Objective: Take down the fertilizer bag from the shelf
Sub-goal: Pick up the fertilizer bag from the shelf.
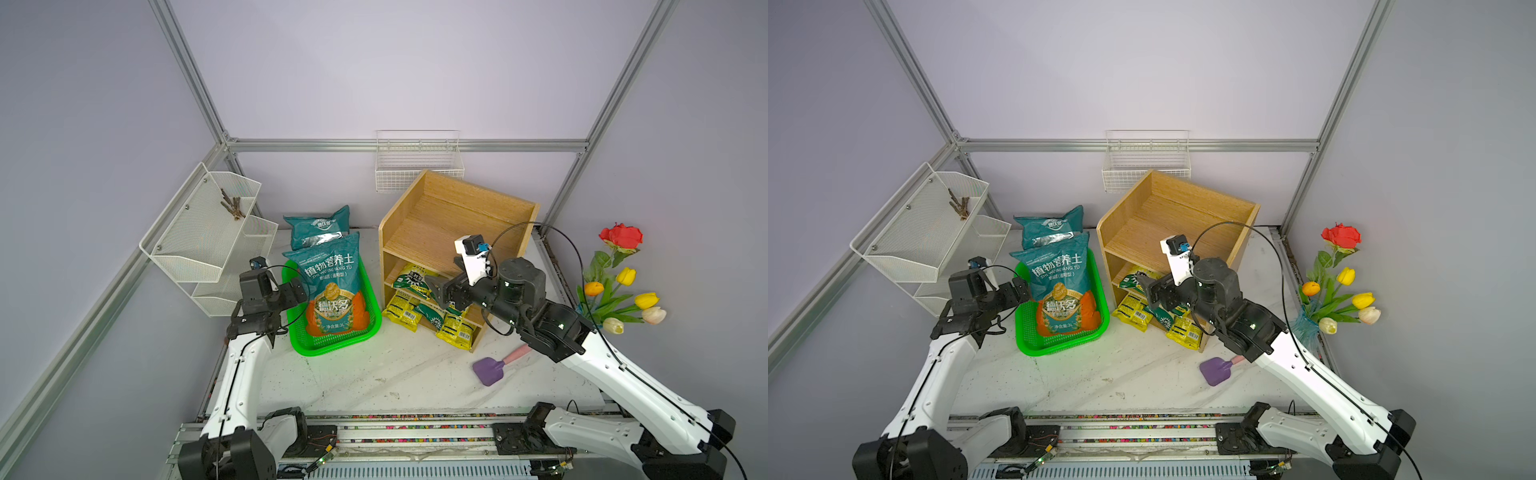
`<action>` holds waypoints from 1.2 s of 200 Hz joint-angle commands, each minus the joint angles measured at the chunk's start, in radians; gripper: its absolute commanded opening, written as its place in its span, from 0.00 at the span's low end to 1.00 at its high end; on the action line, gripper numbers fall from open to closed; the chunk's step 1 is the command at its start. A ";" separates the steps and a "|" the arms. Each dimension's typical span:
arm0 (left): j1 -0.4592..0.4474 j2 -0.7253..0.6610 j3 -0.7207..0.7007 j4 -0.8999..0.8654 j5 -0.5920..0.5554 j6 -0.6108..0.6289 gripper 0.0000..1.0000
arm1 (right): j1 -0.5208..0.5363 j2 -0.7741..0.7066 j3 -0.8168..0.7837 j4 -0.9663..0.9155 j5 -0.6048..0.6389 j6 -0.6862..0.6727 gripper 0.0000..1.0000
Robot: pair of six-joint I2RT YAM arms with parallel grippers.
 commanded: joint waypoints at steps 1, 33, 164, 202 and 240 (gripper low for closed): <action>0.001 -0.072 0.123 -0.149 0.043 -0.142 1.00 | 0.046 0.027 0.047 -0.101 -0.023 -0.027 0.96; -0.032 -0.079 0.200 -0.245 0.224 -0.232 1.00 | 0.114 0.080 0.056 -0.229 0.048 -0.030 0.94; -0.386 -0.094 0.125 -0.072 0.252 -0.405 1.00 | 0.166 0.308 0.108 -0.492 0.520 -0.022 0.82; -0.384 -0.098 0.104 -0.007 0.273 -0.463 1.00 | 0.167 0.343 0.083 -0.464 0.571 -0.031 0.72; -0.386 -0.099 0.084 0.073 0.347 -0.504 1.00 | 0.147 0.347 0.036 -0.400 0.575 -0.043 0.45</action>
